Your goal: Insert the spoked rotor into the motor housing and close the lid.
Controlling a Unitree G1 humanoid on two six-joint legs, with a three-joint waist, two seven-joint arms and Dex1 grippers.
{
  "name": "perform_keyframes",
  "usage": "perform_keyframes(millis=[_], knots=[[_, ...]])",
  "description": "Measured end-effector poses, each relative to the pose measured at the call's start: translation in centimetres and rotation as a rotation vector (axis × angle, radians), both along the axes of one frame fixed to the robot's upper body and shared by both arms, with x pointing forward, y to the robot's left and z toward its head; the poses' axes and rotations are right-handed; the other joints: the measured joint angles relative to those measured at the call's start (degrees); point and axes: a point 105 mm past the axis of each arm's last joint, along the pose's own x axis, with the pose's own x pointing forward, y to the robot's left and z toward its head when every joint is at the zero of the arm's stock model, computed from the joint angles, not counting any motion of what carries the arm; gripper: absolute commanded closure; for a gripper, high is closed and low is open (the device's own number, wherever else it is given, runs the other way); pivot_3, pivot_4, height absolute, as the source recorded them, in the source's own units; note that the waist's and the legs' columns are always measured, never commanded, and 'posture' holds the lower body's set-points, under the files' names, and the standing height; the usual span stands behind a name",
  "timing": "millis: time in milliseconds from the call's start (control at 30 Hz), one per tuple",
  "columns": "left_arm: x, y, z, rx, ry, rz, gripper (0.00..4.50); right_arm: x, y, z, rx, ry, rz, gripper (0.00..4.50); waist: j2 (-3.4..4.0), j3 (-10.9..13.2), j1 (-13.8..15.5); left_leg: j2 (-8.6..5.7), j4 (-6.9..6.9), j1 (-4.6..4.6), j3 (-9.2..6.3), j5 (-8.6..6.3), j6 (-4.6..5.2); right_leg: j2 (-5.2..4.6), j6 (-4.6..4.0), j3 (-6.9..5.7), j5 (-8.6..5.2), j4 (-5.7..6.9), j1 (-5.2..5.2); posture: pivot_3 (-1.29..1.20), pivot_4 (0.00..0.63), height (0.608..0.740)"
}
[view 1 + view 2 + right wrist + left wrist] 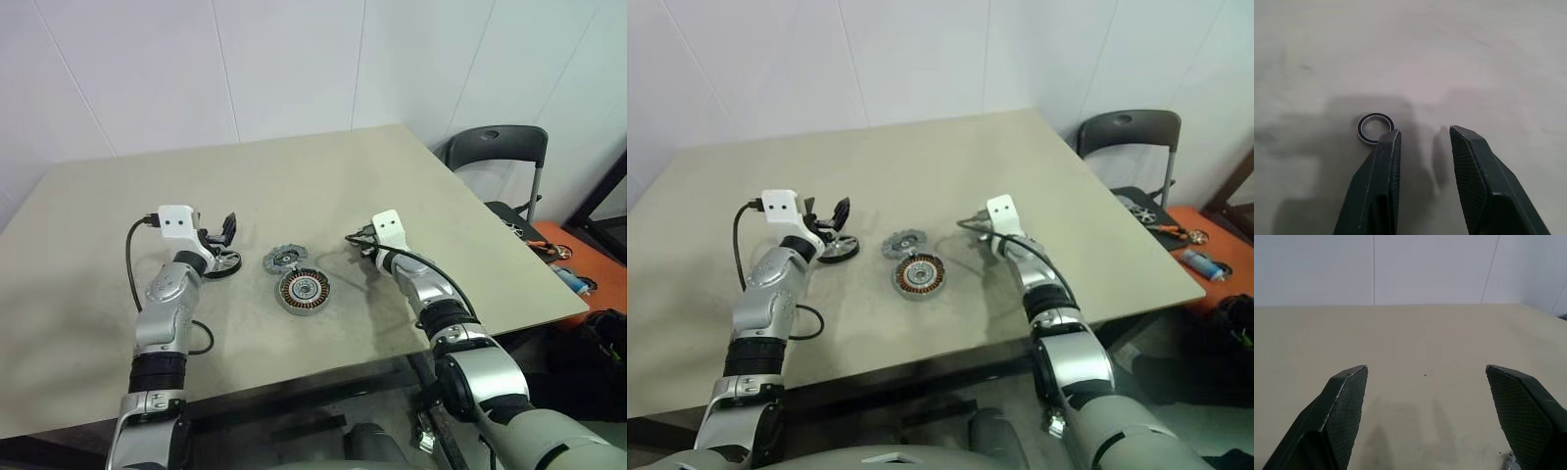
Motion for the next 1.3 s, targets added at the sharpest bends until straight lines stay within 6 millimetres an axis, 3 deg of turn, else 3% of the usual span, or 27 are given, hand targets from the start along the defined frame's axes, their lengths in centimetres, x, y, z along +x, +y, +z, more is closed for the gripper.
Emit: perform_keyframes(millis=[167,400,500,700,900,1133,1300], knots=[[-0.2,0.2,-0.5,0.002,0.012,0.005,0.39,0.7,-0.4,1.1,-0.003,-0.035,-0.016,2.84,0.0,0.0,0.08,0.0,0.0,-0.01,-0.01,0.0,0.0,0.0,0.0,-0.01,0.0,-0.01,0.0,0.0,0.0,0.74],[-0.3,0.2,-0.5,0.004,0.012,0.004,0.39,0.6,-1.7,0.5,-0.028,-0.024,-0.051,2.84,0.01,0.0,-0.15,0.0,-0.01,-0.01,0.01,0.0,0.0,0.0,0.0,0.0,0.0,-0.01,-0.01,0.0,0.0,0.74],[-0.3,0.2,-0.5,0.004,0.012,0.004,0.39,0.6,-0.8,0.5,-0.017,-0.03,-0.034,2.84,0.01,0.01,-0.15,0.0,-0.01,0.0,0.0,0.0,0.0,0.0,0.0,0.0,0.0,0.01,-0.01,0.0,0.0,0.74],[-0.3,-0.1,-0.7,0.008,0.018,-0.004,0.39,0.6,3.6,1.2,0.07,-0.044,0.044,2.84,0.02,0.01,0.06,0.0,0.0,-0.01,-0.02,0.0,0.0,0.0,0.0,0.0,0.0,0.01,-0.02,0.0,0.0,0.74],[-0.4,0.0,-0.8,0.012,0.022,-0.002,0.39,0.7,5.2,1.8,0.059,-0.076,0.085,2.84,0.02,0.01,-0.02,0.0,-0.02,-0.02,-0.02,0.0,0.0,0.0,0.0,-0.01,0.0,0.01,-0.04,0.0,0.0,0.74],[-0.7,0.1,-1.4,0.01,0.036,0.003,0.39,0.4,3.9,-0.1,0.009,-0.037,0.008,2.84,0.03,0.01,-0.03,0.0,-0.02,-0.02,-0.02,0.0,0.0,0.0,0.0,0.0,0.0,0.01,-0.04,0.0,0.0,0.74],[-0.7,0.1,-1.3,0.011,0.035,0.003,0.39,0.3,4.1,-0.4,-0.004,-0.041,0.006,2.84,0.03,0.01,-0.13,0.0,-0.02,-0.01,-0.02,0.0,0.0,0.0,0.0,0.0,0.0,0.02,-0.04,0.0,0.0,0.74]])
